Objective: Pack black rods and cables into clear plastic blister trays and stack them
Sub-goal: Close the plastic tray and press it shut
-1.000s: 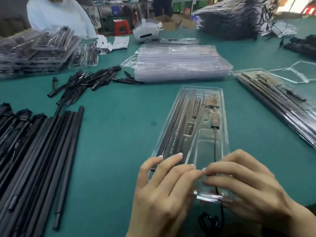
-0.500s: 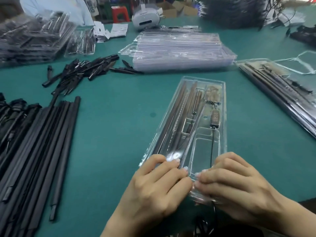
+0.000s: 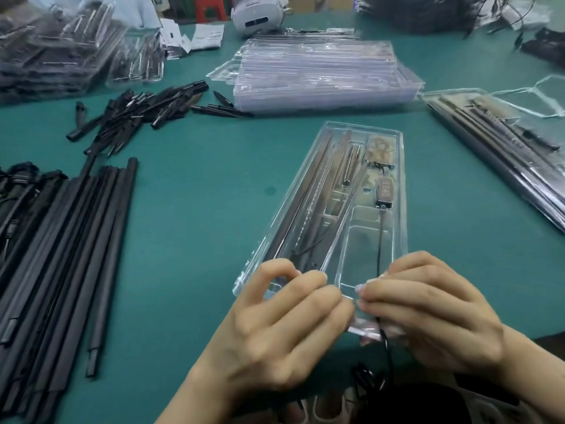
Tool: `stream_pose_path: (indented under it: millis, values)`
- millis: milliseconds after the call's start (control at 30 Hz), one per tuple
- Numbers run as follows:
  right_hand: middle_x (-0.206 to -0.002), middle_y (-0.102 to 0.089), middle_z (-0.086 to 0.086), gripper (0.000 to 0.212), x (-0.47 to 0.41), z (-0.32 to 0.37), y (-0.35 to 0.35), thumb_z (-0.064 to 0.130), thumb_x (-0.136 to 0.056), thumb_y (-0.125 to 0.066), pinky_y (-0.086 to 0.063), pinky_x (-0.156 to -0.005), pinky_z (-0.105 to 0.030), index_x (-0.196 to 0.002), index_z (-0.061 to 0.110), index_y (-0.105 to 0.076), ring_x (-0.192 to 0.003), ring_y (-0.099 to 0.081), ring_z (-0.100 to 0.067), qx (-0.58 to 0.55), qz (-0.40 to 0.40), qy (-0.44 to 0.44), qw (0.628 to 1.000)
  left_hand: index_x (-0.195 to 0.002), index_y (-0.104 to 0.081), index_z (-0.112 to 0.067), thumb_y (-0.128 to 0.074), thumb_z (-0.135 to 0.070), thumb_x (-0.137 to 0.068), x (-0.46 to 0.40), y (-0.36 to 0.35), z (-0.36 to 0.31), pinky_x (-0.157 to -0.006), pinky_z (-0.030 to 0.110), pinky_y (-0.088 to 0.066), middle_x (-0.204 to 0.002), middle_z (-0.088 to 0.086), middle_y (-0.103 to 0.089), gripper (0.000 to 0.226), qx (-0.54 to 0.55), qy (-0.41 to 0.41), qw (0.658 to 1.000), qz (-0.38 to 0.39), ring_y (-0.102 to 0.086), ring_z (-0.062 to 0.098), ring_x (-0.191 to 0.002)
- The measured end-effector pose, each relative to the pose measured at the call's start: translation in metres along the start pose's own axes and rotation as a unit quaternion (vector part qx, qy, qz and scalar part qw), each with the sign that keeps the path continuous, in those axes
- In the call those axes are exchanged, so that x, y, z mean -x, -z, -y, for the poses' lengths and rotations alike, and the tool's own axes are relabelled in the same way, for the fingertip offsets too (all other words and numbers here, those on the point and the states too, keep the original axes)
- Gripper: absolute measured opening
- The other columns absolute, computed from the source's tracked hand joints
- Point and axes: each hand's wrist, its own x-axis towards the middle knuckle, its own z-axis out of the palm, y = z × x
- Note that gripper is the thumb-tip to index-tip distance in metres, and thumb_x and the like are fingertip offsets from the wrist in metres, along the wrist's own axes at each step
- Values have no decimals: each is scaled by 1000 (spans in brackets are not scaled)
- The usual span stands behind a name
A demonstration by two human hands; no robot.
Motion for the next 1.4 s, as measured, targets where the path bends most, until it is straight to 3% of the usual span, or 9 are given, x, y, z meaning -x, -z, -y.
stream_pose_path:
  millis: [133,333,467,600,733,967,1233,1400]
  values:
    - [-94,-70,-15,41,-2,1,-9,12,-99,-42,-47,-73,-32,-78,-3,-73,-77,-54,-24,-31,-25,-23,999,-85,-66,-5,-55,-10,-92,2,-4,-2,-74,31,-44,-80,8,-64,15,38,44,998,-7,-59,23,-78]
    - [-97,-69,-14,13,0,0,-14,3,-84,-60,-47,-76,-33,-86,-1,-71,-82,-55,-25,-41,-9,-15,999,-89,-59,-6,-59,-7,-88,4,-4,2,-69,31,-43,-85,6,-57,1,76,49,996,1,-54,24,-69]
    - [-106,-69,-14,30,-1,-7,-4,15,-96,-49,-49,-77,-35,-96,-2,-73,-91,-58,-23,-24,51,14,998,-83,-65,-5,-56,-9,-91,4,0,7,-69,30,-46,-77,7,-63,14,96,50,994,14,-59,24,-70]
    - [-102,-69,-13,29,-3,-9,-2,15,-96,-49,-45,-67,-33,-94,1,-74,-84,-58,-23,-6,55,21,998,-73,-71,-1,-55,-9,-92,3,0,8,-67,32,-47,-74,8,-64,26,132,70,989,16,-60,25,-68]
    - [-101,-70,-12,19,-5,-11,-6,13,-87,-61,-42,-65,-31,-92,2,-75,-82,-55,-22,10,61,40,997,-70,-69,-1,-63,-4,-84,6,0,10,-66,33,-47,-74,8,-65,15,159,82,984,16,-62,26,-69]
    - [-91,-70,-10,31,-10,-6,-12,11,-96,-53,-43,-64,-31,-78,1,-76,-77,-57,-20,59,29,94,993,-65,-66,-1,-70,1,-73,7,-1,10,-67,32,-47,-73,8,-64,9,174,92,980,14,-61,26,-69]
    - [-87,-68,-9,39,-12,8,-23,9,-98,-46,-42,-72,-25,-71,-1,-72,-77,-54,-19,19,11,39,999,-62,-67,-2,-64,-21,-90,10,1,12,-64,34,-46,-65,6,-61,33,181,132,974,15,-62,25,-67]
    - [-88,-68,-8,39,-11,7,-21,11,-99,-46,-41,-74,-23,-73,-2,-73,-77,-53,-19,-18,21,24,999,-63,-66,-4,-62,-23,-91,9,1,11,-65,33,-45,-66,5,-61,34,179,120,976,27,-62,24,-68]
